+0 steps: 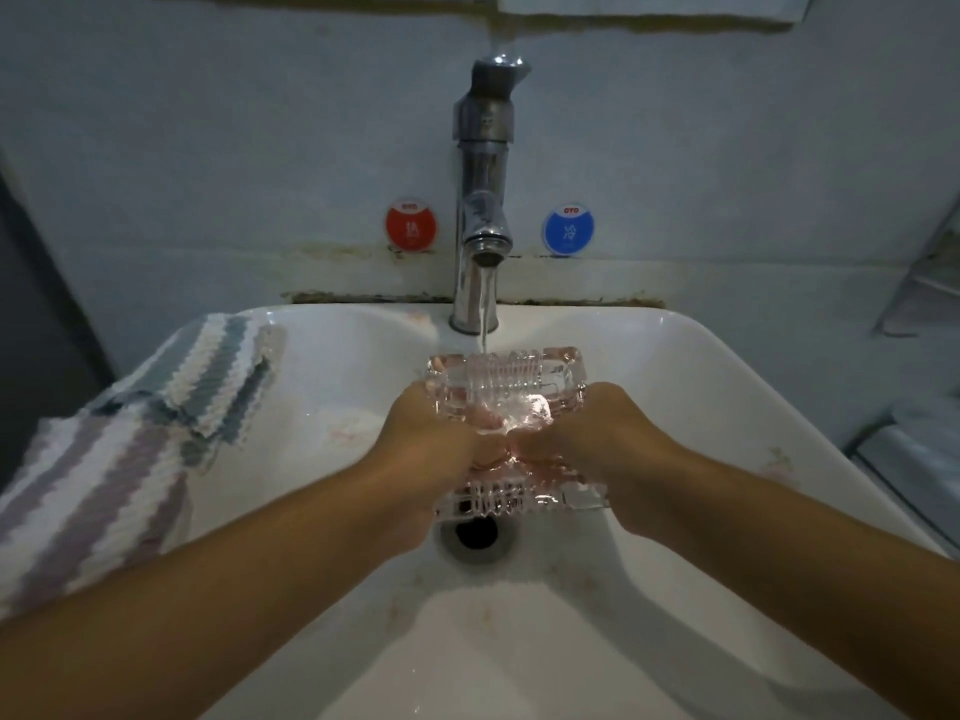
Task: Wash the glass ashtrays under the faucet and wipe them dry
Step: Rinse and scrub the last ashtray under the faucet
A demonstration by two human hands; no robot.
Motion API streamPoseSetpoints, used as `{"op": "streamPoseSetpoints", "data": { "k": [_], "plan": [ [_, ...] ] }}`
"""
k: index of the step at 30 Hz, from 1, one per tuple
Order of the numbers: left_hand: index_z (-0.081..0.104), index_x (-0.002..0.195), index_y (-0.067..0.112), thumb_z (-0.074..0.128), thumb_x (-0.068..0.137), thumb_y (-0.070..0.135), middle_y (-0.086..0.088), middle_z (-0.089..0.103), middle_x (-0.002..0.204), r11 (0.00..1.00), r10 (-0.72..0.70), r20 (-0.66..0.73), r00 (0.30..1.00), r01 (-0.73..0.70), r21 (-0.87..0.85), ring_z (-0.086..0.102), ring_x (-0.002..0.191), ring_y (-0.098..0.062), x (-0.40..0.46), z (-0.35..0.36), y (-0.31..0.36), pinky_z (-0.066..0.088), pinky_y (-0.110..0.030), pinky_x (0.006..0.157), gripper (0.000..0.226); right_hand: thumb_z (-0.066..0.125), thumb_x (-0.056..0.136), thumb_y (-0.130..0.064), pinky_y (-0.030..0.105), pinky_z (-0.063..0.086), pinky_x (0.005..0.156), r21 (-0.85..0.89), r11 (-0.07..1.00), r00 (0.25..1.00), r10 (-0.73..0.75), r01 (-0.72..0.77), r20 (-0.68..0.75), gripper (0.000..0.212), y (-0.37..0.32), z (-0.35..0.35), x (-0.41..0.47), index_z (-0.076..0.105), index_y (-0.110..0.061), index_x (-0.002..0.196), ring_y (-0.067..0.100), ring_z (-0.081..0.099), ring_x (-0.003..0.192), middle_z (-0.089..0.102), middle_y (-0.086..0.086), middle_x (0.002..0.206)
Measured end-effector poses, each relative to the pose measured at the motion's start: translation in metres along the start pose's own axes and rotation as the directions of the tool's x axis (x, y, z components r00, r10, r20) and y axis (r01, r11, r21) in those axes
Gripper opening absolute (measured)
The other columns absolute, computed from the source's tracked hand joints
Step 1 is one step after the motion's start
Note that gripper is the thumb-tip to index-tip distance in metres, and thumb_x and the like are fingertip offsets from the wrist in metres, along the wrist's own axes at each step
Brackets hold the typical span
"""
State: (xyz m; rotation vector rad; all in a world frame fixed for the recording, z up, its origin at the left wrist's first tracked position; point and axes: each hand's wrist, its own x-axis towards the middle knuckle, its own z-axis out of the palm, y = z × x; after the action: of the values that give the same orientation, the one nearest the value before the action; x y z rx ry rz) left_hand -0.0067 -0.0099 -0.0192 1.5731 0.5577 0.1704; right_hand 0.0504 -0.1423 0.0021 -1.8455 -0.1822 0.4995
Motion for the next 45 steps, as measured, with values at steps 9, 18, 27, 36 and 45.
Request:
{"op": "streamPoseSetpoints", "data": {
  "k": [9,18,27,36,45],
  "plan": [
    [0.061,0.118,0.011,0.068,0.094,0.022,-0.01,0.074,0.092,0.997,0.071,-0.098,0.993,-0.067,0.049,0.074,0.068,-0.022,-0.004,0.005,0.001,0.062,-0.038,0.063,0.027,0.065,0.097,-0.016,0.028,0.049,0.048,-0.001,0.998,0.997,-0.068,0.068,-0.045,0.019,0.007,0.005,0.001,0.068,0.0,0.087,0.018,0.062,0.049,0.07,0.013,0.068],
    [0.063,0.117,0.003,0.048,0.103,0.017,-0.003,0.064,0.092,1.0,-0.006,-0.186,0.982,0.009,0.018,0.055,0.079,-0.014,-0.004,-0.003,0.015,0.036,-0.027,0.059,0.024,0.058,0.087,0.011,0.03,0.046,0.071,-0.093,0.994,0.987,-0.041,0.056,0.153,0.017,-0.002,-0.002,0.006,0.068,-0.001,0.094,0.022,0.064,0.08,0.07,0.011,0.088],
    [0.067,0.108,0.0,0.047,0.1,0.004,-0.002,0.068,0.075,0.999,0.007,-0.201,0.98,-0.017,-0.05,0.059,0.043,-0.003,-0.006,-0.006,0.02,0.043,-0.02,0.036,0.021,0.047,0.084,0.023,0.05,0.062,0.078,-0.047,0.999,0.9,0.013,0.009,0.436,0.061,-0.004,-0.011,0.008,0.066,-0.021,0.122,0.033,0.074,0.097,0.075,0.011,0.112],
    [0.053,0.122,0.014,0.047,0.105,0.018,-0.009,0.072,0.092,0.996,0.07,-0.182,0.981,-0.08,-0.046,0.066,0.047,-0.014,-0.008,-0.006,0.019,0.05,-0.021,0.041,0.018,0.041,0.074,0.019,0.046,0.06,0.076,-0.08,0.997,0.951,0.026,-0.002,0.309,0.042,-0.005,-0.008,0.007,0.066,0.004,0.103,0.03,0.065,0.075,0.074,0.015,0.092],
    [0.032,0.142,0.017,0.034,0.105,0.018,-0.008,0.063,0.109,0.994,0.05,-0.13,0.99,-0.037,0.099,0.066,0.091,-0.027,-0.008,-0.002,0.018,0.055,-0.045,0.082,0.036,0.049,0.095,-0.005,0.033,0.052,0.059,-0.01,1.0,0.997,0.023,-0.022,0.067,0.02,-0.003,0.0,0.005,0.062,-0.003,0.11,0.02,0.062,0.054,0.073,0.011,0.068]
  ]
}}
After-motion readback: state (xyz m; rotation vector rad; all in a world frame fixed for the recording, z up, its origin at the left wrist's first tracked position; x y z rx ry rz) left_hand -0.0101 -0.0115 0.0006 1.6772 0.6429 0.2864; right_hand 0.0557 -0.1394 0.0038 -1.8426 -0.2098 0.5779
